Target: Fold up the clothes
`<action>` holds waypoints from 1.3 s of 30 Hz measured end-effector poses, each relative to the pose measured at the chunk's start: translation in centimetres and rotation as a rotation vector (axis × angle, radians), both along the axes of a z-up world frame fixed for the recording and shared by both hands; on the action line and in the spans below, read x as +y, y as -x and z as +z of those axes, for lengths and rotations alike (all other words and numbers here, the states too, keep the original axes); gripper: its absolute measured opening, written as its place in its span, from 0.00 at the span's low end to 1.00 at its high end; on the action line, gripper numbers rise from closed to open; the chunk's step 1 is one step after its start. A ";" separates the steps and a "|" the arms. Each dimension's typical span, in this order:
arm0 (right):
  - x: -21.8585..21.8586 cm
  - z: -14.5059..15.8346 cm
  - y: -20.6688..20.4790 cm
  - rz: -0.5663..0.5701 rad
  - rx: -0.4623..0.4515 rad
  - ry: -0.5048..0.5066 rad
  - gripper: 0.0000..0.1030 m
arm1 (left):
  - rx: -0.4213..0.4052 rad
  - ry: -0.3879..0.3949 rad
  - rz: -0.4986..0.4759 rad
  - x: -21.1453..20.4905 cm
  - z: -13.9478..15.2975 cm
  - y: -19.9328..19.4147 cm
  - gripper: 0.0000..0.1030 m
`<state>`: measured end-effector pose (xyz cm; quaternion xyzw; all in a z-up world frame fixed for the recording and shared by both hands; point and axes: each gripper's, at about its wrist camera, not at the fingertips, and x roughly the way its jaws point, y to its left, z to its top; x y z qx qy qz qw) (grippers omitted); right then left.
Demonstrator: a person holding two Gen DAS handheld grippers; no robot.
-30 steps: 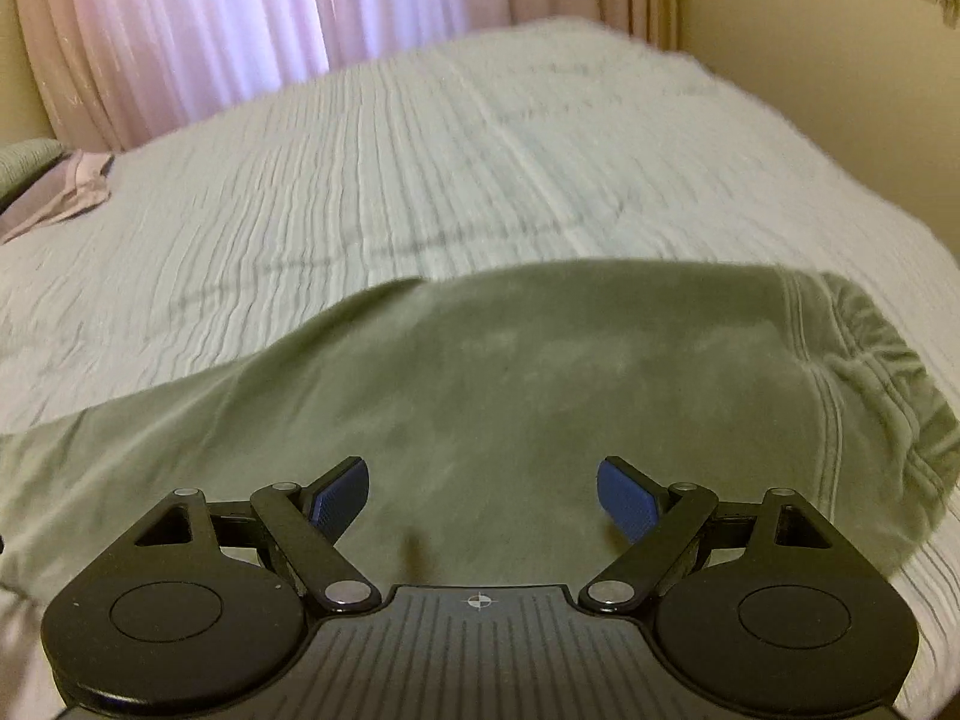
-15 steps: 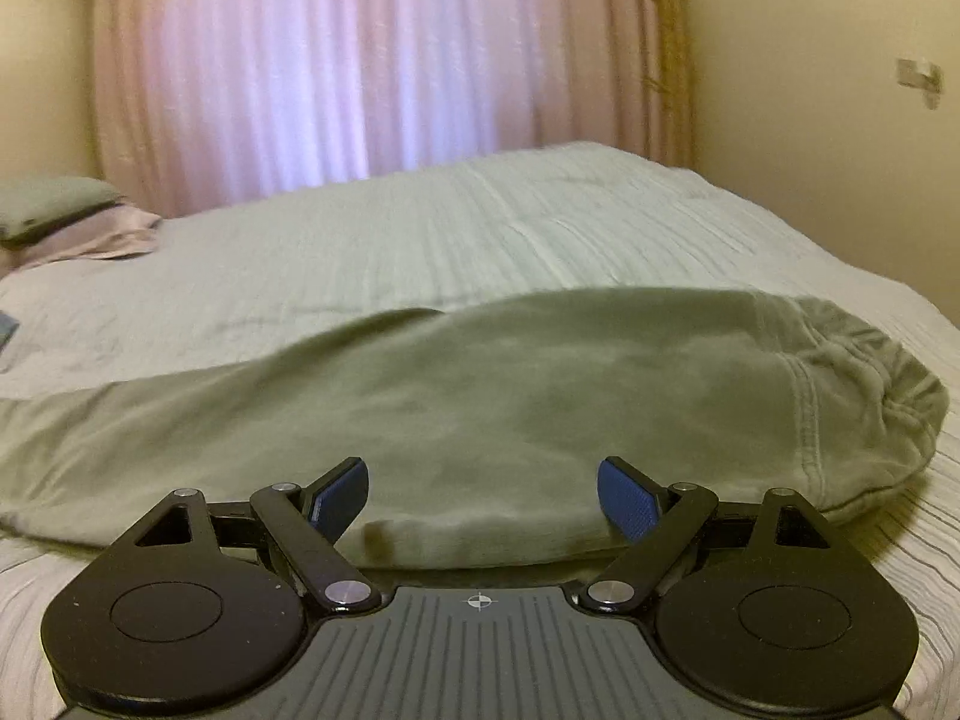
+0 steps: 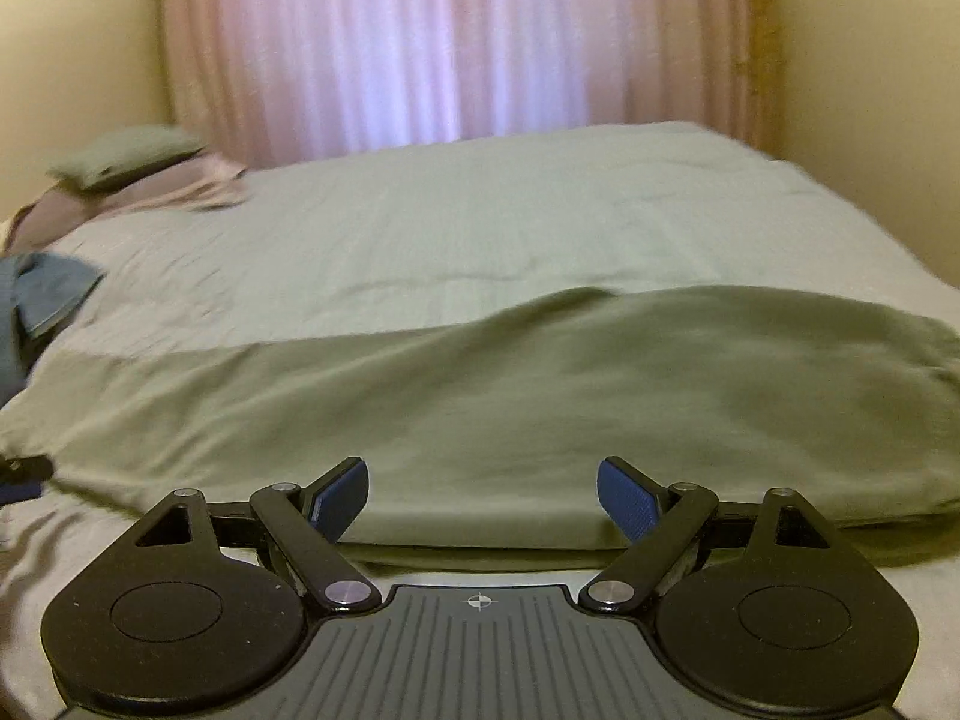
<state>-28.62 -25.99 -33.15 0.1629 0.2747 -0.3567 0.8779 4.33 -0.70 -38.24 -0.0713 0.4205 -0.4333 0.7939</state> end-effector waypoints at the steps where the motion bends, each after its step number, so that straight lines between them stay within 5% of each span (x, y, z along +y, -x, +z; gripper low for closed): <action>1: 0.6 -0.3 -1.4 0.023 0.011 -0.005 0.84 | 0.017 0.004 0.009 0.4 -0.1 -0.4 0.29; 5: 3.2 -1.9 -6.2 0.080 0.067 0.015 0.84 | 0.089 0.025 0.046 1.6 -0.8 -2.2 0.32; 15: 6.1 -3.7 -13.9 0.093 0.038 0.104 0.84 | 0.200 0.091 0.153 2.6 -2.7 -7.6 0.38; 19: 6.3 -6.6 -16.1 0.084 0.152 0.125 0.84 | 0.227 0.113 0.181 2.6 -4.0 -8.5 0.38; 29: 5.6 -7.9 -15.7 0.043 0.105 0.110 0.94 | 0.358 0.272 0.289 4.2 -6.1 -10.9 0.34; 35: 5.9 -7.7 -15.4 0.046 0.089 0.111 0.94 | 0.269 0.245 0.268 2.7 -5.3 -10.0 0.33; 39: 5.9 -7.6 -15.3 0.047 0.083 0.108 0.94 | 0.295 0.282 0.274 3.2 -5.5 -10.1 0.33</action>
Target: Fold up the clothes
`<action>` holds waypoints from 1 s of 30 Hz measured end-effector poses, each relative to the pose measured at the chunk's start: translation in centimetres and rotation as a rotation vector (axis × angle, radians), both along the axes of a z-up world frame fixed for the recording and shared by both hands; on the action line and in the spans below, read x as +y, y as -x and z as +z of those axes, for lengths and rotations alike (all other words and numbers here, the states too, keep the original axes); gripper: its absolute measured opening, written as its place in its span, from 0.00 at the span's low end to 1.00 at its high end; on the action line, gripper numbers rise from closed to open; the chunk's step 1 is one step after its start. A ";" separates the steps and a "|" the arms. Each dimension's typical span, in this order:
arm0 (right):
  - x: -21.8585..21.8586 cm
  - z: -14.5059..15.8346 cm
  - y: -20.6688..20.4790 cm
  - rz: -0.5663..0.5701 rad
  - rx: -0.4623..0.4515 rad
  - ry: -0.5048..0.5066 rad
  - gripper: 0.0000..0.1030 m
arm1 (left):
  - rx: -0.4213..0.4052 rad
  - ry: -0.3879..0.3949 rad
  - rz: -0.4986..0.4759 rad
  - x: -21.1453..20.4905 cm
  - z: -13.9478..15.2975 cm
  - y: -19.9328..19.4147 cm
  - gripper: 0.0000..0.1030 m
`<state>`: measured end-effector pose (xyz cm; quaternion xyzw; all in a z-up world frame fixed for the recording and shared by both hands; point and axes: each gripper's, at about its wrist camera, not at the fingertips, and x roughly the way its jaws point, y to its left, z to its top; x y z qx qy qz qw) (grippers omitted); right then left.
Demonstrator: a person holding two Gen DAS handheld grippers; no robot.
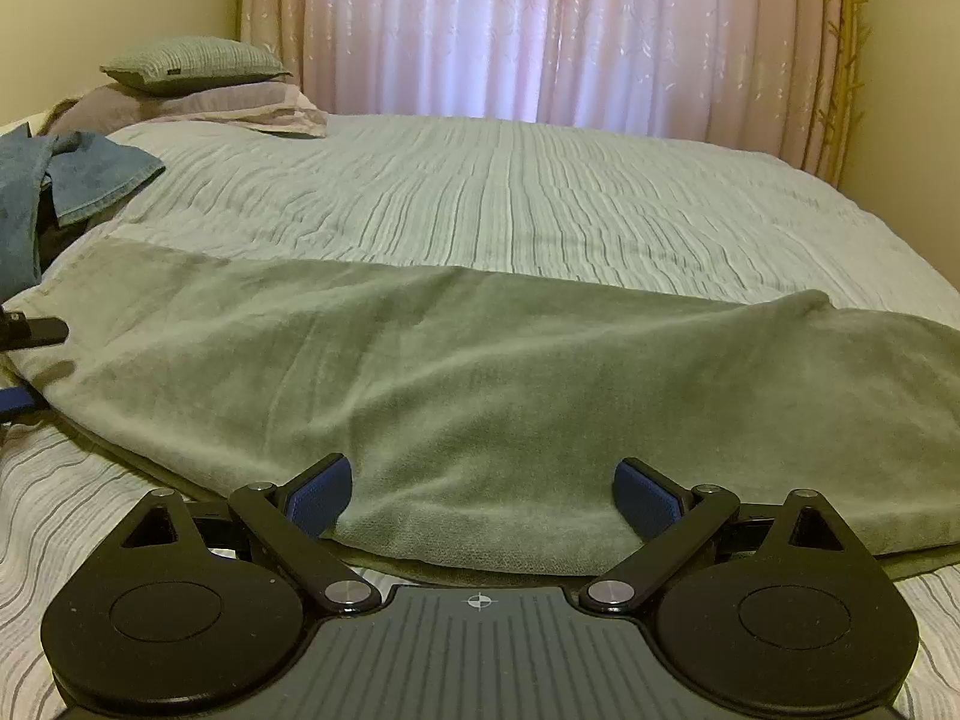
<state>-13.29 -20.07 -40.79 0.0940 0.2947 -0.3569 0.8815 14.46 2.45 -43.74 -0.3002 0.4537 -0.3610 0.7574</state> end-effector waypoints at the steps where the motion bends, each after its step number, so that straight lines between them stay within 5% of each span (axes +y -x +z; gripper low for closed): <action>1: 0.0 0.0 0.0 0.000 -0.001 -0.002 0.94 | 0.010 -0.015 0.000 0.1 -0.2 -0.1 0.28; 12: -0.3 0.1 0.1 0.001 -0.005 -0.015 0.94 | 0.053 -0.044 0.068 -0.6 -1.3 0.0 0.24; 18: -0.4 0.2 -0.4 0.009 -0.001 -0.004 0.94 | -0.026 -0.056 0.042 -0.4 -1.2 1.2 0.21; 26: -0.4 0.1 -1.2 0.006 0.012 -0.018 0.94 | -0.035 -0.068 0.052 -1.0 -0.9 1.0 0.18; 30: -0.7 -0.8 -1.6 0.011 0.042 -0.010 0.97 | -0.086 -0.067 0.042 -0.7 0.2 1.8 0.09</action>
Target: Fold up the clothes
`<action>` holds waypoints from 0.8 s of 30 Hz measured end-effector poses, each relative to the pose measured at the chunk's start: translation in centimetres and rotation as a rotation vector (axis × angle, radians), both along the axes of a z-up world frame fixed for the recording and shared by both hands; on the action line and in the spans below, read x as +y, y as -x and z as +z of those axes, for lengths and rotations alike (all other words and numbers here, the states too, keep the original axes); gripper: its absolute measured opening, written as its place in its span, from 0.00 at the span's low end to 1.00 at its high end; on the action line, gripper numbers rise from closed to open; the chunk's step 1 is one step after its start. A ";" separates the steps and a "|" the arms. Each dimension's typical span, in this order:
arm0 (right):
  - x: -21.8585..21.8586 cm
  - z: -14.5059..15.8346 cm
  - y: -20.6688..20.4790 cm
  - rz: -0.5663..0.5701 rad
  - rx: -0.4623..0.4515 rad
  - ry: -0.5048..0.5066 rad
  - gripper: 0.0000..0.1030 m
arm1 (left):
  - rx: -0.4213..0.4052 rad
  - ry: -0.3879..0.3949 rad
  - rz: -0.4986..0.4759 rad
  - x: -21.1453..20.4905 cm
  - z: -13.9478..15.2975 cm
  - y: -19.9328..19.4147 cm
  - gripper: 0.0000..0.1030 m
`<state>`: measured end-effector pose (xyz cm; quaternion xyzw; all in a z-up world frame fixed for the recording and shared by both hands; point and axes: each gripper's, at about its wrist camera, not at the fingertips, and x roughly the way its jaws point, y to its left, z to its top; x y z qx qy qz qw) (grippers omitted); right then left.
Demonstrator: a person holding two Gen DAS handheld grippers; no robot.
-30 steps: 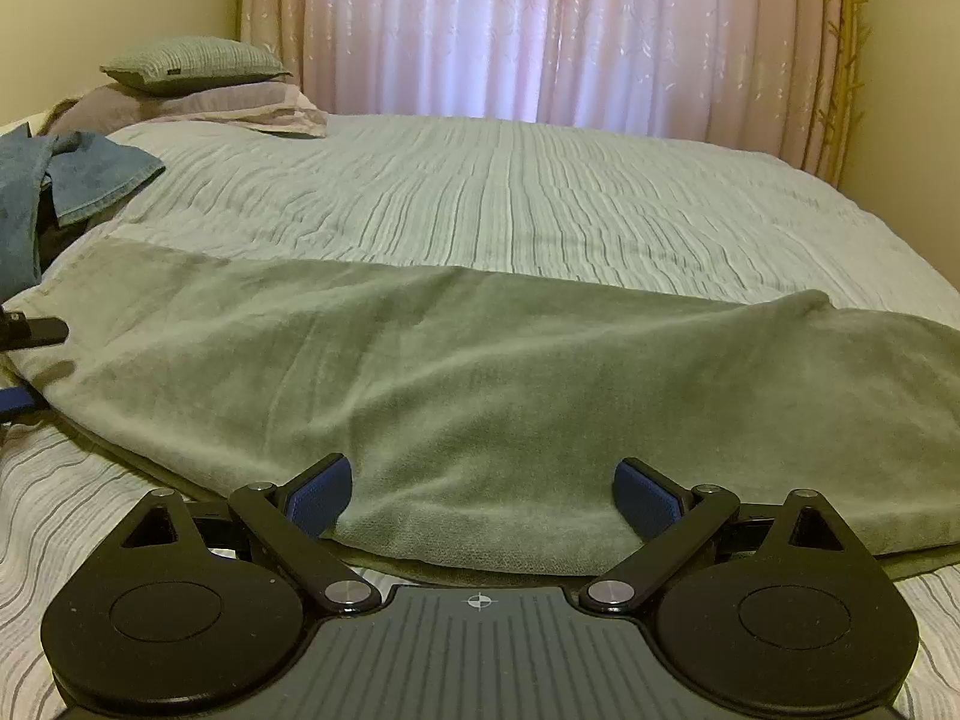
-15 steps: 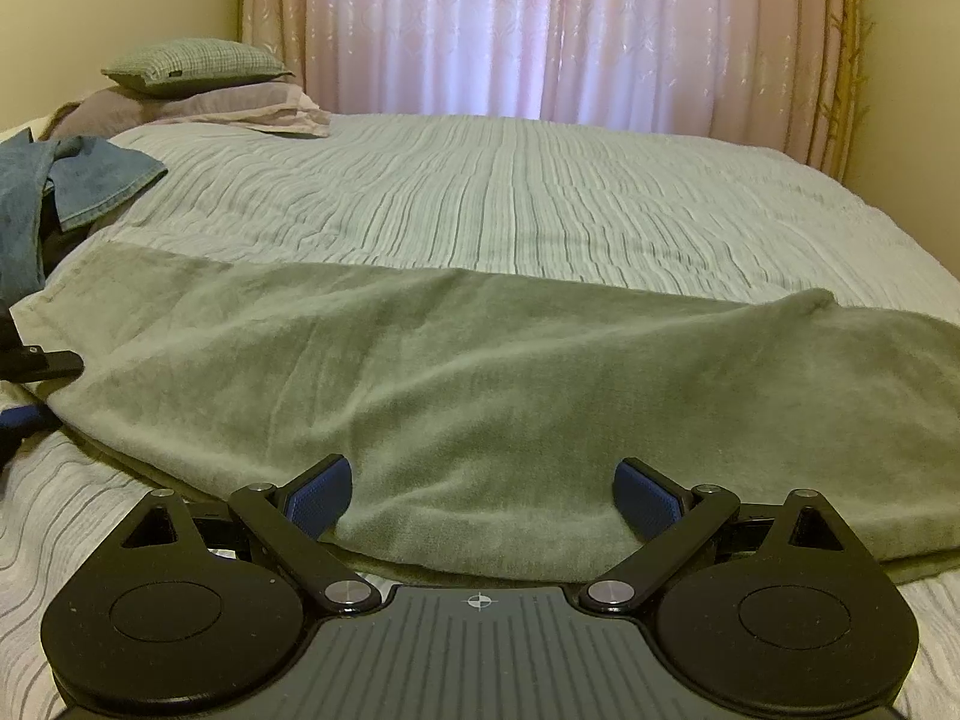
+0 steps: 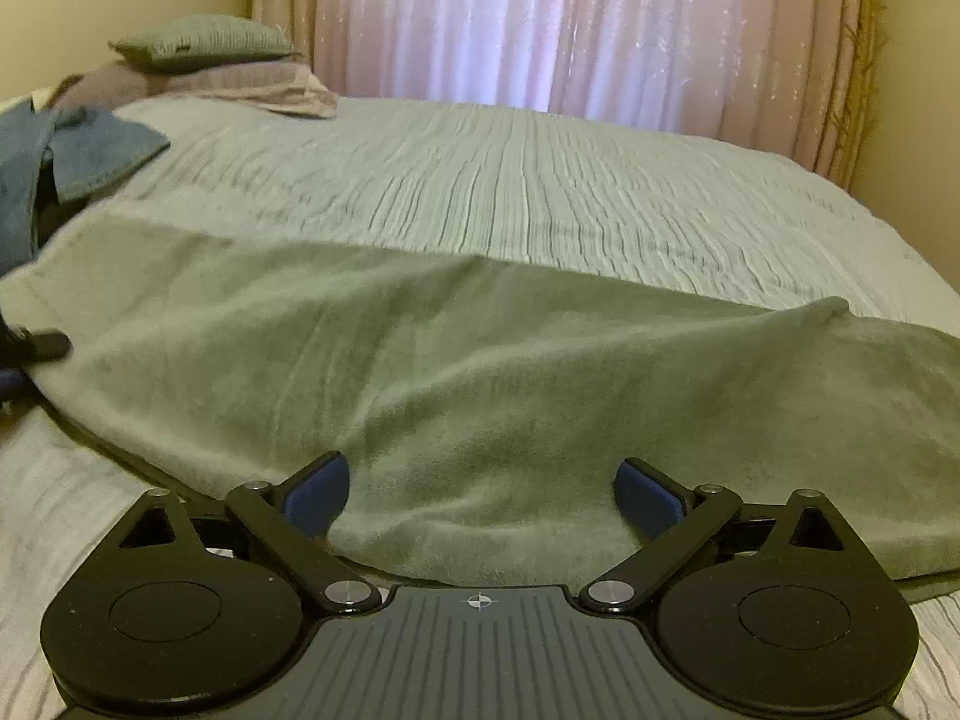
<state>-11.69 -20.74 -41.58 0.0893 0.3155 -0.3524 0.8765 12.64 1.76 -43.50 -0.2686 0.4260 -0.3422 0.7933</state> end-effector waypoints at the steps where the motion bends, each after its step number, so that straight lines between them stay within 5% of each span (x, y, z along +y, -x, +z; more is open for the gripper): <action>1: -0.1 -0.1 0.0 0.002 0.002 -0.005 0.97 | -0.028 -0.014 -0.008 -0.2 0.6 0.2 0.09; 9: -3.5 2.5 5.4 0.016 -0.193 -0.211 0.97 | -0.389 -0.066 -0.160 -3.3 8.5 4.2 0.09; 17: -10.4 5.7 18.3 -0.239 -0.410 -0.238 0.97 | -0.801 -0.002 -0.507 -11.4 16.3 15.5 0.09; 20: -12.5 6.9 23.2 -0.363 -0.486 -0.213 0.97 | -0.892 -0.011 -0.720 -15.6 15.8 21.9 0.12; 24: -14.3 7.7 28.1 -0.467 -0.549 -0.211 0.97 | -0.943 -0.196 -1.018 -20.6 10.4 30.0 0.16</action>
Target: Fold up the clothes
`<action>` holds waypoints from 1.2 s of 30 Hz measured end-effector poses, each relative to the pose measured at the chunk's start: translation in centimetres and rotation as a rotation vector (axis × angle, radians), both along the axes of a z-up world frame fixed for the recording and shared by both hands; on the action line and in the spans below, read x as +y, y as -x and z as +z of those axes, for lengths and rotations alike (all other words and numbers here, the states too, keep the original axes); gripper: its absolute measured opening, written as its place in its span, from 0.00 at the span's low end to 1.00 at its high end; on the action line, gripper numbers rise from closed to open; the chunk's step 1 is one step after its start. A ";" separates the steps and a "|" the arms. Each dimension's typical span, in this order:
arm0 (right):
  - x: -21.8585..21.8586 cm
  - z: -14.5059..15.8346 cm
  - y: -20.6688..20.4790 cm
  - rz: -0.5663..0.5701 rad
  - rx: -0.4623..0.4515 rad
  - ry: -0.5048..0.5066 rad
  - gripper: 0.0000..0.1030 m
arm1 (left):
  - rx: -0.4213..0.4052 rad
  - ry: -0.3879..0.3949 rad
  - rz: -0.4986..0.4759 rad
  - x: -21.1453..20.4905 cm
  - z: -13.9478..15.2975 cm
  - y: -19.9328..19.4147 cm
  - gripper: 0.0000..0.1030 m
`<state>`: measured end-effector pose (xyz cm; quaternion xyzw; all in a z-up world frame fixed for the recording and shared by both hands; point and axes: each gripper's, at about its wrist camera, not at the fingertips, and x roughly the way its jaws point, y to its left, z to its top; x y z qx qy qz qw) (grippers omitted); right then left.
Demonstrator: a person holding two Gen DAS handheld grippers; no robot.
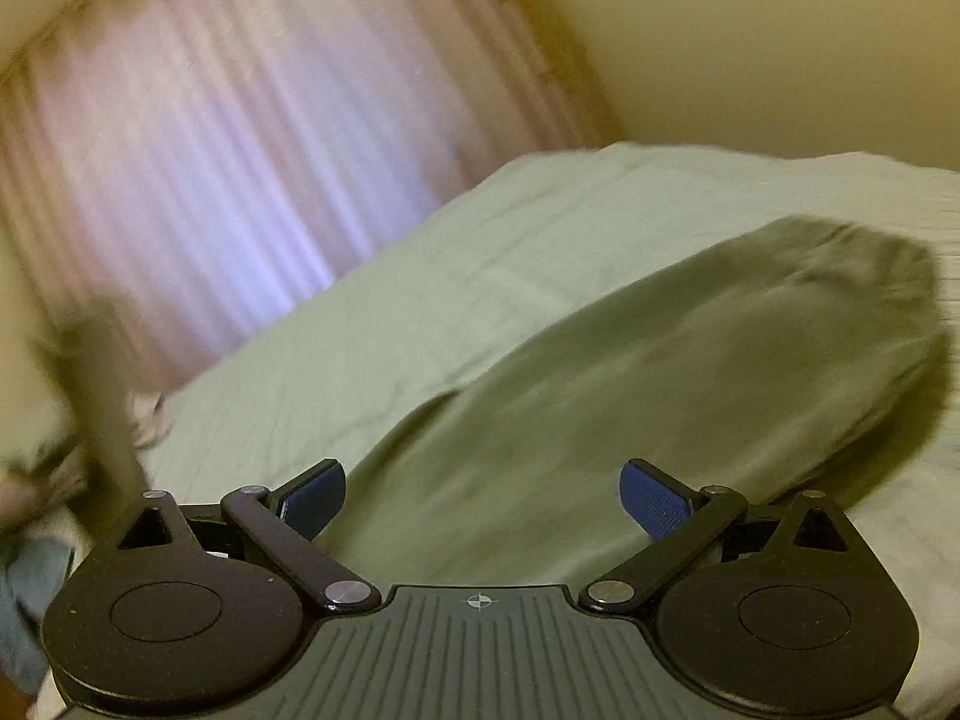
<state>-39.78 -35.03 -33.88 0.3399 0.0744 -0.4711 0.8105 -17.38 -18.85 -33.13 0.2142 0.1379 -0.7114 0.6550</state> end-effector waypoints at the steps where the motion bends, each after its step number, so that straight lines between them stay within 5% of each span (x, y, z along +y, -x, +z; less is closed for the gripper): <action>1: -0.4 0.1 1.0 -0.018 -0.011 -0.010 0.97 | -0.036 -0.057 -0.016 -0.7 -1.6 1.4 0.17; 4: -1.3 -0.4 3.6 -0.026 -0.078 -0.081 0.97 | -0.052 -0.160 0.003 -0.7 -4.2 2.9 0.22; 9: -2.5 -1.7 4.1 0.092 -0.252 -0.219 0.97 | 0.206 -0.094 0.068 2.1 -1.6 -1.0 0.24; 13: -3.9 -2.9 2.1 0.184 -0.372 -0.402 0.97 | 0.324 -0.062 0.170 3.1 -0.4 -4.9 0.24; 14: -4.3 -3.3 1.8 0.184 -0.388 -0.437 0.89 | 0.346 -0.060 0.199 3.5 -0.3 -5.7 0.24; 15: -4.6 -3.6 1.4 0.187 -0.394 -0.463 0.74 | 0.359 -0.060 0.227 3.8 -0.4 -6.4 0.24; 19: -5.2 -4.0 1.5 0.165 -0.375 -0.520 0.73 | 0.404 -0.071 0.306 5.8 -1.1 -8.8 0.24; 22: -5.1 -4.2 2.3 0.129 -0.355 -0.566 0.56 | 0.434 -0.077 0.340 6.4 -1.5 -10.0 0.24; 36: -4.3 -5.2 1.7 0.096 -0.409 -0.545 0.55 | 0.572 -0.055 0.410 7.2 -2.5 -13.1 0.24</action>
